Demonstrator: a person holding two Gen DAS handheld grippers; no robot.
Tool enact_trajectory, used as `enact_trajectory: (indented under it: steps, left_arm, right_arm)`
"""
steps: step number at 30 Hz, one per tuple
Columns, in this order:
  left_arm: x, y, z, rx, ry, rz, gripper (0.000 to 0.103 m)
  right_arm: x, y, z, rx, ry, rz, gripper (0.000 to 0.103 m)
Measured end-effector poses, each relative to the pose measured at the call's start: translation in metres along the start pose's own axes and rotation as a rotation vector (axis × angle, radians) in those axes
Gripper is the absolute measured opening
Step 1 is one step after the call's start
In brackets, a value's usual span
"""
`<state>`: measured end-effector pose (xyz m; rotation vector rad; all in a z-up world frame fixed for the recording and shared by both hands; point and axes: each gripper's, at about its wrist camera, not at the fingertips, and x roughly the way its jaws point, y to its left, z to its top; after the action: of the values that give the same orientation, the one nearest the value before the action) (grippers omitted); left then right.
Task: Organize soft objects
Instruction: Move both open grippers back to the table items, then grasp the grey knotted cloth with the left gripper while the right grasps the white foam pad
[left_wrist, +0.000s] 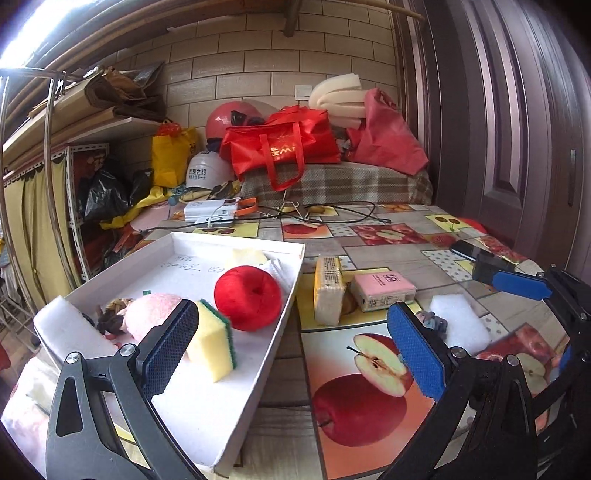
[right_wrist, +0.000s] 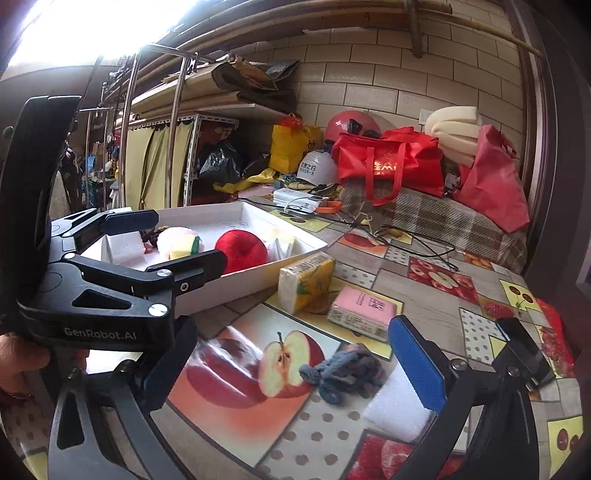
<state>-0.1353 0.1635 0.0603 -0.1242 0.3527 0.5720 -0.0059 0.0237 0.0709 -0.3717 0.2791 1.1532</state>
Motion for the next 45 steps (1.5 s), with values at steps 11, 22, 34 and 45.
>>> enact_trajectory:
  steps: [11,22,34,45]
  left_arm:
    - [0.031,-0.021,-0.001,0.060,0.164,-0.085,0.103]
    - [0.077,-0.067,-0.012,0.158,0.411,-0.239,0.103]
    - [0.108,-0.126,-0.013,0.333,0.461,-0.226,0.089]
    - [0.111,-0.132,-0.012,0.334,0.460,-0.250,0.059]
  right_arm:
    - [0.037,-0.082,-0.032,0.259,0.352,0.002,0.103]
    - [0.052,-0.091,-0.043,0.207,0.457,-0.051,0.069]
    - [0.044,-0.135,-0.050,0.297,0.443,-0.083,0.053]
    - [0.074,-0.132,-0.040,0.243,0.468,-0.112,0.070]
